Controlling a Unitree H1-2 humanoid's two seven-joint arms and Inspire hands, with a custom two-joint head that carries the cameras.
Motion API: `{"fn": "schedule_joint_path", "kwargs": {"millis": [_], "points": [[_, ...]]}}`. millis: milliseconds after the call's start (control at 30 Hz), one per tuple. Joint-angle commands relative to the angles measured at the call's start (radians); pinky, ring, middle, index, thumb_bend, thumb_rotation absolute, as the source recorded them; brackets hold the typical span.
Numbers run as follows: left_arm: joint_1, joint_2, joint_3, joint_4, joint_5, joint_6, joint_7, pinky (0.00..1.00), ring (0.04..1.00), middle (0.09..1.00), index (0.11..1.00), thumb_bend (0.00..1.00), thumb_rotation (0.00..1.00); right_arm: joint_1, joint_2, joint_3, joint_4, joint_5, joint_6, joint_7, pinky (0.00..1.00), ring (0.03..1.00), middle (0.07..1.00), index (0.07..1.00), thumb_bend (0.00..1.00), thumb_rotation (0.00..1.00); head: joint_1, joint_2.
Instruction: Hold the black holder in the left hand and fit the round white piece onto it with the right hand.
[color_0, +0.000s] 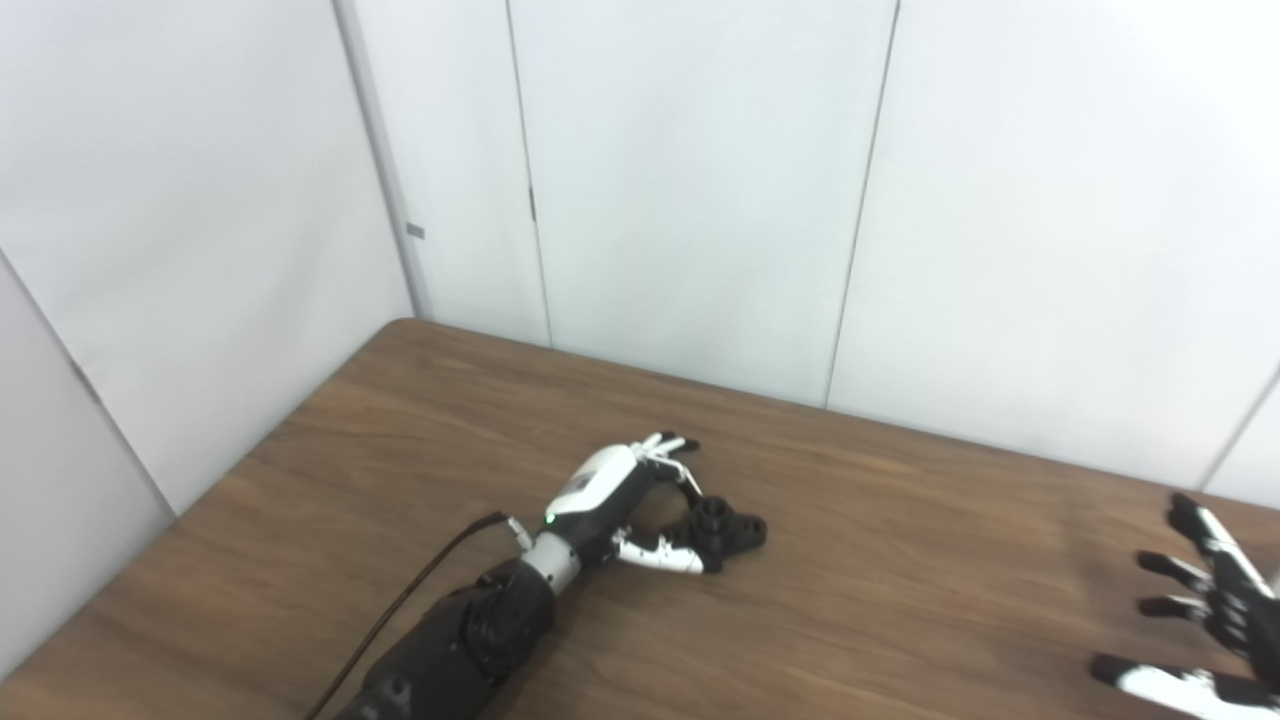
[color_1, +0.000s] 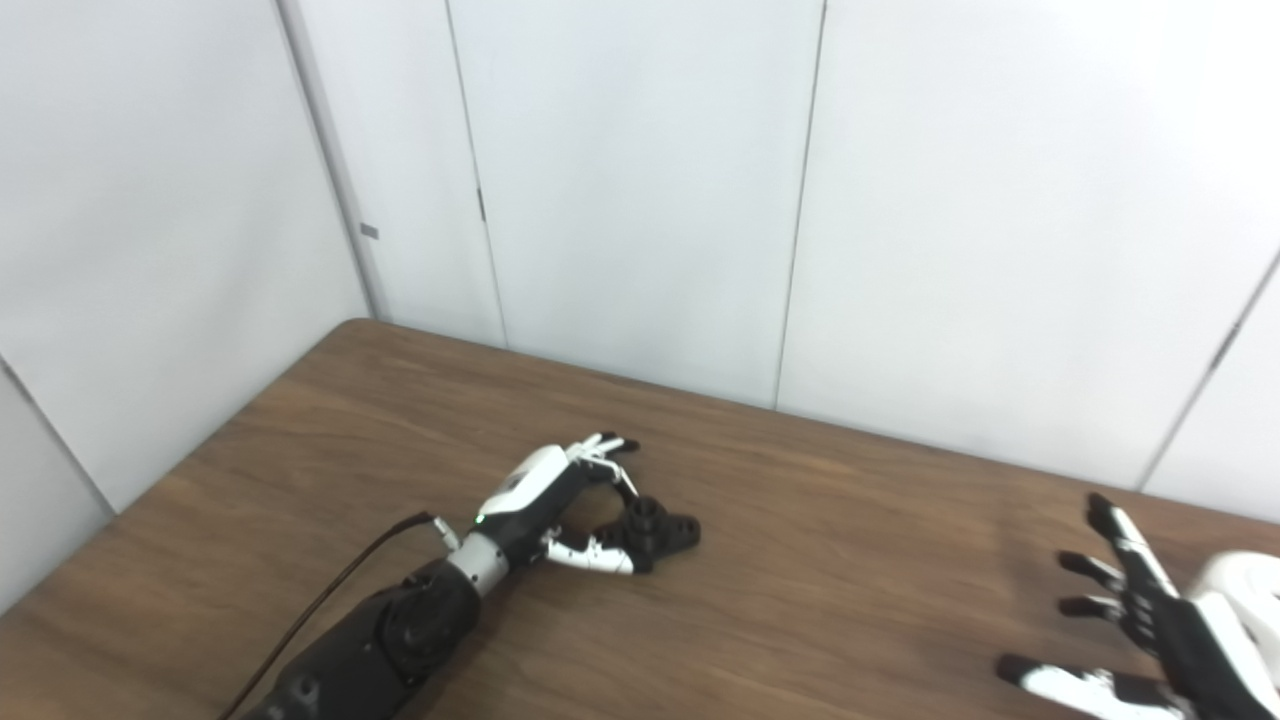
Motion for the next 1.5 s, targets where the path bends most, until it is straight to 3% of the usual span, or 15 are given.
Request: {"fn": "schedule_joint_path", "kwargs": {"millis": [0, 200, 567, 767, 1133, 1267, 1367, 1400, 1467], "points": [[0.058, -0.079, -0.089, 0.005, 0.025, -0.036, -0.113, 1.00, 1.000, 0.955, 0.481, 0.52, 0.07, -0.031, 0.002, -0.009, -0.046, 0.011, 0.008, -0.011, 0.77, 0.880, 0.980, 0.993, 0.77, 0.21, -0.035, 0.009], [0.055, -0.107, -0.152, -0.011, 0.027, -0.061, -0.175, 1.00, 1.000, 0.979, 0.481, 0.52, 0.07, -0.035, 0.020, -0.006, -0.059, 0.003, 0.011, -0.017, 0.78, 0.866, 0.972, 0.978, 0.80, 0.20, -0.139, 0.037], [0.057, -0.109, -0.200, 0.006, 0.029, -0.100, -0.237, 1.00, 1.000, 0.975, 0.481, 0.52, 0.07, -0.050, 0.049, 0.005, -0.074, -0.004, -0.015, -0.021, 0.75, 0.863, 0.968, 0.976, 0.83, 0.26, -0.303, 0.093], [0.047, -0.086, -0.240, 0.013, 0.137, -0.059, -0.229, 1.00, 1.000, 0.987, 0.482, 0.52, 0.07, -0.057, 0.059, 0.012, -0.095, -0.036, 0.009, -0.027, 0.73, 0.860, 0.967, 0.978, 0.83, 0.27, -0.364, 0.105], [0.027, -0.056, -0.260, 0.011, 0.167, -0.025, -0.228, 1.00, 1.000, 0.982, 0.483, 0.52, 0.06, -0.083, 0.040, 0.004, -0.120, -0.053, 0.018, -0.032, 0.73, 0.864, 0.964, 0.974, 0.84, 0.29, -0.471, 0.102], [0.035, -0.041, -0.254, 0.017, 0.159, -0.043, -0.221, 1.00, 1.000, 0.975, 0.483, 0.52, 0.06, -0.104, -0.004, -0.015, -0.130, -0.101, 0.006, -0.044, 0.74, 0.864, 0.961, 0.968, 0.83, 0.29, -0.605, 0.074], [0.042, -0.022, -0.244, 0.023, 0.152, -0.079, -0.204, 1.00, 1.000, 0.976, 0.483, 0.52, 0.06, -0.130, -0.052, -0.014, -0.146, -0.212, 0.001, -0.064, 0.71, 0.858, 0.958, 0.964, 0.82, 0.30, -0.696, 0.056], [0.043, -0.016, -0.240, 0.032, 0.151, -0.094, -0.194, 1.00, 1.000, 0.974, 0.483, 0.52, 0.06, -0.139, -0.065, -0.011, -0.153, -0.250, 0.004, -0.069, 0.71, 0.857, 0.953, 0.958, 0.82, 0.29, -0.757, 0.035], [0.042, -0.009, -0.232, 0.049, 0.143, -0.120, -0.181, 1.00, 1.000, 0.967, 0.483, 0.52, 0.06, -0.155, -0.097, -0.001, -0.167, -0.344, 0.009, -0.081, 0.71, 0.854, 0.939, 0.941, 0.82, 0.28, -0.797, 0.016]]}}
